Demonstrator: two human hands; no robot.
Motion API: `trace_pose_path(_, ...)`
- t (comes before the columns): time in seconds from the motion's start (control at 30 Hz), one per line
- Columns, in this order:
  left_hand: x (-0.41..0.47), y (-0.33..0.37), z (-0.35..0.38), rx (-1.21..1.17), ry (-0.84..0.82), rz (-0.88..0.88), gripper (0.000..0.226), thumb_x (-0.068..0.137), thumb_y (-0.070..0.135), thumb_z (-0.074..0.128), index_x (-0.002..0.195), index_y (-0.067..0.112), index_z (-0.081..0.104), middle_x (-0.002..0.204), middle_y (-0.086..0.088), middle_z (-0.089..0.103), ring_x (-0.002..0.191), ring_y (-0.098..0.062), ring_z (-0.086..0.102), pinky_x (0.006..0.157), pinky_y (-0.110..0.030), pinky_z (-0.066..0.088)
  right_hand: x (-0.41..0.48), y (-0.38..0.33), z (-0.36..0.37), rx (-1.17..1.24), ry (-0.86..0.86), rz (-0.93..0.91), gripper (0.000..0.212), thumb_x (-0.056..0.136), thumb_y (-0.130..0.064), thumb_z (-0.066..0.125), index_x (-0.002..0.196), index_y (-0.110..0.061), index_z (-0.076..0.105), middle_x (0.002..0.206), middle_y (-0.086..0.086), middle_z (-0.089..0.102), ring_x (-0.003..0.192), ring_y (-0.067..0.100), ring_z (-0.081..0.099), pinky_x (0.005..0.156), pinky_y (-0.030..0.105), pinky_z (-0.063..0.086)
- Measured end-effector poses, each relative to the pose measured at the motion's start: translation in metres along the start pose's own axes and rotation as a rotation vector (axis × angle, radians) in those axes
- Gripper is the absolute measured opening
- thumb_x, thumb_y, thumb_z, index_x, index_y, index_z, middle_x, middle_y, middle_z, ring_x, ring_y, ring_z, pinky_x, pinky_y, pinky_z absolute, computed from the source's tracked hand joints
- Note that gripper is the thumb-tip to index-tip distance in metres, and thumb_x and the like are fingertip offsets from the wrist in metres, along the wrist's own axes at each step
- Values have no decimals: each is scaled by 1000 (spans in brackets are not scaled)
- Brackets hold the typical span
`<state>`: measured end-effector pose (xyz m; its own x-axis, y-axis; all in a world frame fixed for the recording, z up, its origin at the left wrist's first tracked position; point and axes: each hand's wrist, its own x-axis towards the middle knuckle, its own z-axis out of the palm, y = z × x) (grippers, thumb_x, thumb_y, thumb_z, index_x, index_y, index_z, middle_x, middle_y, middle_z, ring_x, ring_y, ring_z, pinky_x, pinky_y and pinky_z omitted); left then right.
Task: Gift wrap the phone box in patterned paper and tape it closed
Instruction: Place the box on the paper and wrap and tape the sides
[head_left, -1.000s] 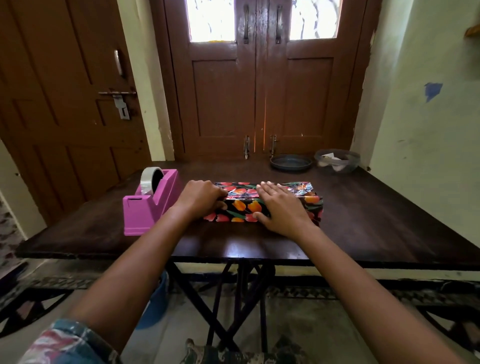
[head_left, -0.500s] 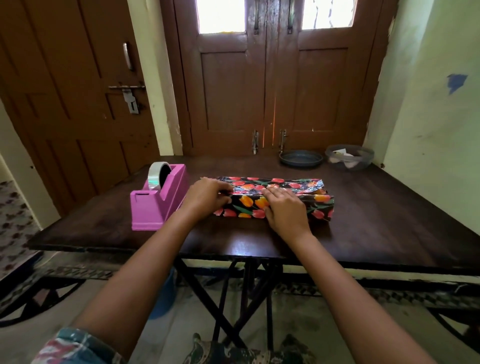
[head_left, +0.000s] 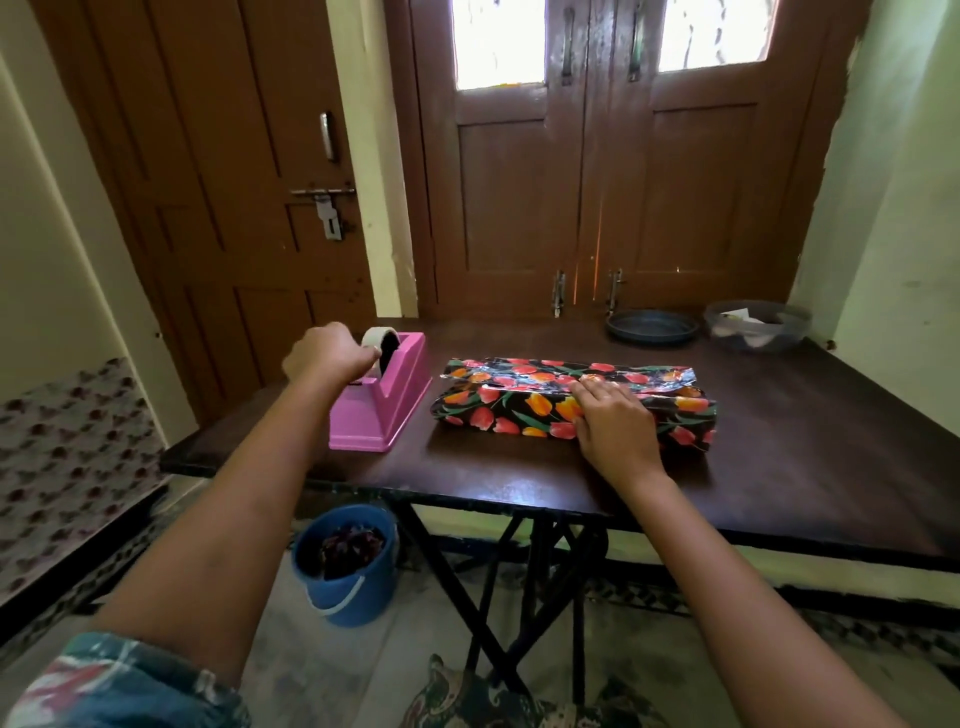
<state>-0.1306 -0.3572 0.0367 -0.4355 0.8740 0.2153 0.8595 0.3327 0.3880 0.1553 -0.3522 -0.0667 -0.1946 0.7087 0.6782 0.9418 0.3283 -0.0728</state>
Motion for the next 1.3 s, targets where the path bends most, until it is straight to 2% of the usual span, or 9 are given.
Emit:
trace_pose_path(0.17, 5, -14, 1, -513, -208, -202, 26, 93, 23, 54, 104, 0, 58, 101, -18, 61, 80, -26, 61, 67, -36, 54, 0, 1, 0, 19, -25, 4, 36, 89, -9, 56, 124, -2, 58, 124, 16, 60, 118, 29, 56, 105, 39, 36)
trace_pose_path(0.37, -3, -5, -8, -603, -386, -281, 32, 96, 20, 49, 121, 1, 50, 102, -16, 52, 91, -27, 52, 78, -37, 51, -1, 1, -2, 30, -42, 14, 36, 90, -9, 56, 125, -3, 58, 125, 16, 60, 119, 30, 55, 105, 40, 36)
trace_pose_path(0.53, -6, -9, -16, -686, -442, -281, 26, 93, 27, 50, 104, 4, 55, 95, -13, 51, 84, -24, 52, 77, -39, 52, -2, 2, -7, 41, -89, 5, 42, 92, -13, 51, 133, -6, 50, 134, 12, 53, 128, 26, 46, 110, 35, 28)
trace_pose_path(0.67, -9, -14, -14, -839, -411, -284, 31, 93, 35, 48, 109, 8, 53, 91, -10, 51, 80, -23, 49, 77, -43, 50, -2, -2, -8, 54, -109, 39, 47, 89, -23, 57, 133, -7, 50, 135, 11, 52, 129, 24, 45, 111, 35, 26)
trace_pose_path(0.73, -9, -15, -16, -918, -398, -295, 36, 94, 40, 45, 109, 9, 54, 99, -11, 54, 93, -26, 50, 79, -49, 48, -3, -3, -8, 56, -118, 47, 48, 89, -25, 57, 132, -6, 50, 135, 12, 52, 128, 25, 45, 111, 36, 26)
trace_pose_path(0.93, -17, -20, -6, -1156, -234, -290, 22, 93, 32, 50, 84, 13, 58, 92, -4, 54, 100, -25, 45, 85, -56, 44, -3, -5, -11, 49, -134, 46, 49, 88, -28, 57, 132, -6, 50, 136, 12, 52, 129, 25, 44, 112, 36, 24)
trace_pose_path(1.07, -22, -36, 18, -1208, -96, -304, 14, 90, 18, 60, 98, 7, 58, 102, -10, 57, 94, -21, 55, 80, -45, 54, -3, -6, -12, 39, -149, 53, 50, 89, -29, 57, 133, -6, 49, 137, 12, 50, 130, 24, 43, 112, 35, 24)
trace_pose_path(1.17, -23, -48, 32, -1198, -81, -322, 9, 88, 14, 62, 81, 11, 57, 89, -9, 60, 74, -16, 58, 74, -38, 53, -3, -6, -13, 30, -159, 56, 51, 89, -29, 56, 134, -7, 47, 138, 11, 49, 131, 24, 41, 112, 35, 22)
trace_pose_path(1.3, -30, -56, 42, -1139, -119, -322, 9, 88, 14, 62, 80, 11, 60, 79, -5, 63, 72, -15, 60, 65, -28, 52, -3, -7, -14, 19, -176, 50, 52, 90, -31, 54, 136, -7, 45, 140, 10, 47, 132, 23, 39, 113, 34, 21)
